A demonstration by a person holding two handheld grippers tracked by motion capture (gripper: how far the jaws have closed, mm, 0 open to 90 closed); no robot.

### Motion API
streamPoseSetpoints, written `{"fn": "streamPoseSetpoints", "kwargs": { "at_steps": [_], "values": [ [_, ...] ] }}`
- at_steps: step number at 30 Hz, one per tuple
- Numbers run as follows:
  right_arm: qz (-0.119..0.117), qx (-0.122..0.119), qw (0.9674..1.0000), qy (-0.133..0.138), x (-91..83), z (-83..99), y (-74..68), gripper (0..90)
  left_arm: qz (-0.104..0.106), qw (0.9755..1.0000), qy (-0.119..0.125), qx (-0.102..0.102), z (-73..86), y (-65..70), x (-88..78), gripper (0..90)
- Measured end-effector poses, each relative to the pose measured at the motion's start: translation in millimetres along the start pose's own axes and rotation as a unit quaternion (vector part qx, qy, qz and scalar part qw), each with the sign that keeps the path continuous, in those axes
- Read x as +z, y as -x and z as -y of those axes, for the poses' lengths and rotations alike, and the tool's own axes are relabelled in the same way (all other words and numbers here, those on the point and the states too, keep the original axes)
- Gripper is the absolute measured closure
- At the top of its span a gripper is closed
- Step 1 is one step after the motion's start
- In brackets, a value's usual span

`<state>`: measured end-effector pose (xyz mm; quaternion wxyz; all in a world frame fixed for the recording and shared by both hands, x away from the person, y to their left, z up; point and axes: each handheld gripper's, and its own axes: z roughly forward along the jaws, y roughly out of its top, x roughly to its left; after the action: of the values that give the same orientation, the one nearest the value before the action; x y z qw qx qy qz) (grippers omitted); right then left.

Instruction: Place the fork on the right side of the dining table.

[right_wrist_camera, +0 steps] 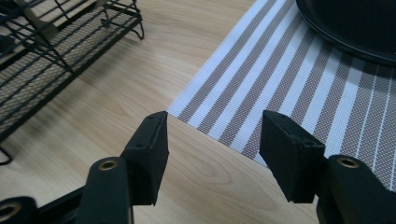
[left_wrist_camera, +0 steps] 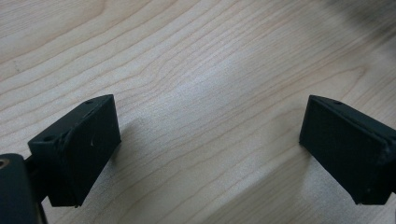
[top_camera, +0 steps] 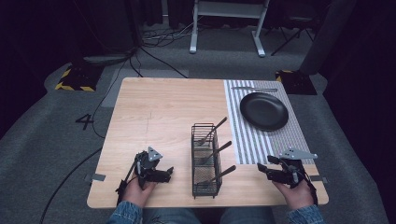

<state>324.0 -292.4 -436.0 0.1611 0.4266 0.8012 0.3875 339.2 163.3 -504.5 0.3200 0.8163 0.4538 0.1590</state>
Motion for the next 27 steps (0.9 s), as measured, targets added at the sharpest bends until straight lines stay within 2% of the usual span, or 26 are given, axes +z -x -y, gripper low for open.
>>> {"fn": "streamPoseSetpoints", "kwargs": {
  "at_steps": [11,20,27],
  "values": [
    [-0.025,-0.015,0.9994,0.018,-29.0,-25.5,-23.5,45.3,-0.001,1.0,0.0,0.003,1.0,0.7,-1.0,5.4],
    [-0.048,-0.027,0.998,0.031,-39.9,-41.5,-34.8,46.2,0.002,1.0,0.0,0.004,1.9,1.3,-1.6,5.4],
    [-0.06,-0.033,0.9973,0.029,-45.9,-49.3,-46.5,47.5,0.002,1.0,0.0,0.004,2.0,1.3,-1.6,5.5]
  ]
}}
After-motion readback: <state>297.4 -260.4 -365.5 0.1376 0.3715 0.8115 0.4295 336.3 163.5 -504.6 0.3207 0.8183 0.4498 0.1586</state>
